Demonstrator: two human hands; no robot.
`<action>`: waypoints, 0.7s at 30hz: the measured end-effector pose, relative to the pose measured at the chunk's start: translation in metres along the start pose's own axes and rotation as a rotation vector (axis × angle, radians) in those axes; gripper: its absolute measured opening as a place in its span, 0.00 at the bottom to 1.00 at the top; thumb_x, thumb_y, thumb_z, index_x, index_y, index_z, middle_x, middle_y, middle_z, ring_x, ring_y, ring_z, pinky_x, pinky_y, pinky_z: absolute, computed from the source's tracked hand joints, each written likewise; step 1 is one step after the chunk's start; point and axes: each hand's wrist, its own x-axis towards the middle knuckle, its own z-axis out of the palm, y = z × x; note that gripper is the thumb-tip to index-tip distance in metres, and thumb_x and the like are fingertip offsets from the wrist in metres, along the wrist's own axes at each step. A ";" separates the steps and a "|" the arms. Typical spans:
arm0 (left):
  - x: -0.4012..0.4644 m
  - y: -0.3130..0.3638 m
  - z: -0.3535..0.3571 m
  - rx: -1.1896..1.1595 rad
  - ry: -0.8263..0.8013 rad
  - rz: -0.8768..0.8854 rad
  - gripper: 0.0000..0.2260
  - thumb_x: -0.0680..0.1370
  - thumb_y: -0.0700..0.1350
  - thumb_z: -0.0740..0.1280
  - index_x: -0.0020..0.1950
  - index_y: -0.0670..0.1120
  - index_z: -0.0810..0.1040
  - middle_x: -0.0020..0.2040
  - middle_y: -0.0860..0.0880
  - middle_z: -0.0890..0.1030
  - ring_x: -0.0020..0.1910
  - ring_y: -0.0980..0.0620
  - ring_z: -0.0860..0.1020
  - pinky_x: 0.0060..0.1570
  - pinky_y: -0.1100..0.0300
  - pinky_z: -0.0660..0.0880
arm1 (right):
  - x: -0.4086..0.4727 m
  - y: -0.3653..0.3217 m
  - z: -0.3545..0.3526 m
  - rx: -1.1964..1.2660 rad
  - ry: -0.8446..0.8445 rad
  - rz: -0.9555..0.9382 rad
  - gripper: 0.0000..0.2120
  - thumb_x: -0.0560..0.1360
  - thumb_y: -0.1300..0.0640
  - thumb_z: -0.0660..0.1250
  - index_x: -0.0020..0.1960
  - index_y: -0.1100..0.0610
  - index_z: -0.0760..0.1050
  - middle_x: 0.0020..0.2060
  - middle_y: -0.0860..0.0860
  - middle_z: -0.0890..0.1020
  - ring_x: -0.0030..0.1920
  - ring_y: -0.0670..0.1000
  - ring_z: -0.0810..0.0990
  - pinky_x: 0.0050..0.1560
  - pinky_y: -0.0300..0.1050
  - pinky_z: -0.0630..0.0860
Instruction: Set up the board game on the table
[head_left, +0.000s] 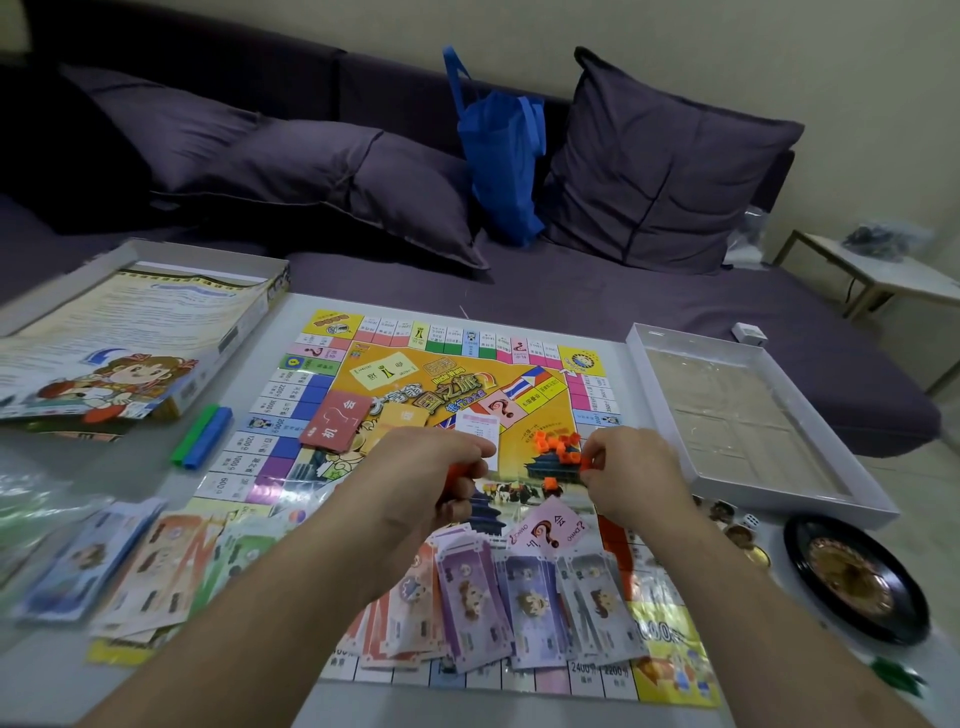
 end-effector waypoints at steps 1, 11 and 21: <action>0.000 0.000 0.000 0.003 -0.001 0.004 0.08 0.83 0.32 0.62 0.54 0.33 0.81 0.38 0.42 0.76 0.31 0.51 0.69 0.31 0.58 0.66 | -0.001 -0.002 -0.001 -0.013 0.001 -0.012 0.02 0.76 0.50 0.73 0.49 0.45 0.84 0.48 0.47 0.86 0.51 0.51 0.80 0.53 0.47 0.80; 0.000 -0.001 -0.008 0.055 -0.042 0.059 0.08 0.83 0.34 0.65 0.52 0.34 0.84 0.37 0.43 0.77 0.30 0.52 0.69 0.28 0.61 0.64 | -0.022 -0.023 -0.038 0.463 0.035 -0.116 0.03 0.77 0.54 0.75 0.48 0.47 0.83 0.41 0.41 0.84 0.43 0.40 0.81 0.42 0.31 0.77; -0.006 -0.007 -0.008 0.214 -0.126 0.150 0.09 0.82 0.46 0.71 0.53 0.42 0.87 0.43 0.43 0.76 0.38 0.48 0.70 0.36 0.57 0.70 | -0.069 -0.065 -0.059 0.667 0.158 -0.513 0.11 0.75 0.63 0.77 0.55 0.53 0.84 0.45 0.42 0.84 0.45 0.44 0.83 0.43 0.36 0.81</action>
